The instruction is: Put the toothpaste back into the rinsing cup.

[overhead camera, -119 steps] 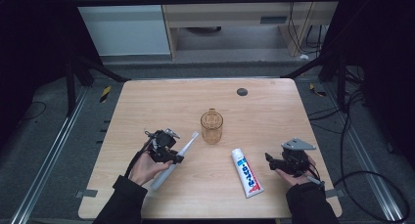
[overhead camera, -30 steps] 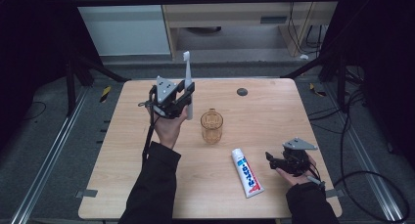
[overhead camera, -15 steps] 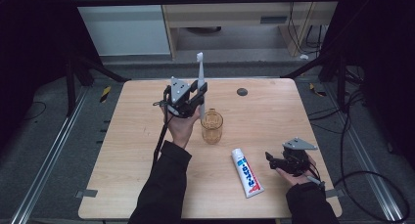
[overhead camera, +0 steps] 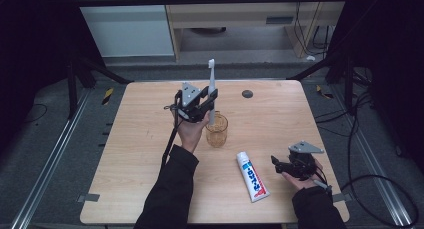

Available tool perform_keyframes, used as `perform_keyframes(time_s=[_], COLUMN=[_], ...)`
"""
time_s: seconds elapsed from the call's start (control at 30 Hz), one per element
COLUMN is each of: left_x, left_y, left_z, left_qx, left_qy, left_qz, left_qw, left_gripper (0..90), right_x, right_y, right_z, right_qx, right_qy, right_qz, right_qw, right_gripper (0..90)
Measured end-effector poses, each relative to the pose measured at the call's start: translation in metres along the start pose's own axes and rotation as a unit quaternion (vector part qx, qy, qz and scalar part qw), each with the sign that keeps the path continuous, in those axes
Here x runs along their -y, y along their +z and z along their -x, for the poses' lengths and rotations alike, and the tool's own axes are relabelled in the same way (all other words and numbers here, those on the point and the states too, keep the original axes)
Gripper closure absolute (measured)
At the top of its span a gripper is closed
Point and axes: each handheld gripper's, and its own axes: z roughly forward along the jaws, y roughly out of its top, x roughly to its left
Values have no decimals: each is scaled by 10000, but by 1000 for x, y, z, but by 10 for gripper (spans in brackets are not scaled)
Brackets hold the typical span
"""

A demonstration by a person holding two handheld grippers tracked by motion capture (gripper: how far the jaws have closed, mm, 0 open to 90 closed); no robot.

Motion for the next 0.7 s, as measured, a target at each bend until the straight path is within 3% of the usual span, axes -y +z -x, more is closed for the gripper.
perform_keyframes(time_s=[0.7], left_x=[36], left_y=[7], left_z=[-4], left_qx=[65], left_qy=[-48], left_qz=[-243], left_qw=[9997], left_gripper=[670], right_x=[0], right_y=[0], right_z=[1], right_qx=[21], right_qy=[-23], right_qz=[-7], right_qw=[10000], right_gripper=[243])
